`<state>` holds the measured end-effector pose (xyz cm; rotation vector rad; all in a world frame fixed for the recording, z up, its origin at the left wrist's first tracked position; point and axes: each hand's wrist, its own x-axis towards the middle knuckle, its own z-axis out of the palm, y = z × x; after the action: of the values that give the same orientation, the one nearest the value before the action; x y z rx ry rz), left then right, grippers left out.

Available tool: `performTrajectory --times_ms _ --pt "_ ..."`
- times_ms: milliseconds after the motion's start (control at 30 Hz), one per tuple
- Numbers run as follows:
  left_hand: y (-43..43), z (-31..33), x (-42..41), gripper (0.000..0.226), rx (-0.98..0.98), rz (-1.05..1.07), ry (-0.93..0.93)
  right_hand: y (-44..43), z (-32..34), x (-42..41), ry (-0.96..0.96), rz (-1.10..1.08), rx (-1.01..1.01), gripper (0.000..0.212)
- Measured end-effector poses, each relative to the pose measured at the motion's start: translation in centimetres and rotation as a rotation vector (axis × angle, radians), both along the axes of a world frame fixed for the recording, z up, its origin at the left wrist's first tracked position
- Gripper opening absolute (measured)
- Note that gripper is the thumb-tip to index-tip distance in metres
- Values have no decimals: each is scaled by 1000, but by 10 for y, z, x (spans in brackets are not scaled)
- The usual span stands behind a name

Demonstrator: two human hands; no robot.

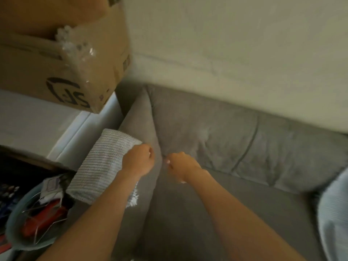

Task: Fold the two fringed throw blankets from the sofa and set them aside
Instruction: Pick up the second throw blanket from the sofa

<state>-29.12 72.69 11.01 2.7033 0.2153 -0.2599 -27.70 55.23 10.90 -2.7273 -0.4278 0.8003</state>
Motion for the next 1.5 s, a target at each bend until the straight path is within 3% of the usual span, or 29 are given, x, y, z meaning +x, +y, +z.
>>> performTrajectory --times_ms 133,267,467,633,933,1200,1333,1500 --pt "-84 41 8 23 -151 -250 -14 -85 34 -11 -18 -103 25 37" --pt "-177 79 3 22 -149 -416 -53 -175 64 -26 -72 -152 11 32" --pt "-311 122 -28 20 -149 -412 -153 -316 104 -60 -136 -234 46 32" --pt "-408 141 -52 23 -177 -402 -205 -412 133 -88 -295 -441 157 36" --pt "-496 156 -51 21 -233 -450 -175 -497 164 -99 -479 -685 303 29" --pt "-565 156 -28 32 -354 -521 -167 -560 171 -114 -451 -714 179 32" --pt "-605 154 -24 22 -319 -638 -81 -597 172 -114 -484 -785 154 36" --pt "-645 153 -24 27 -119 -850 275 -643 168 -119 -472 -839 161 28"
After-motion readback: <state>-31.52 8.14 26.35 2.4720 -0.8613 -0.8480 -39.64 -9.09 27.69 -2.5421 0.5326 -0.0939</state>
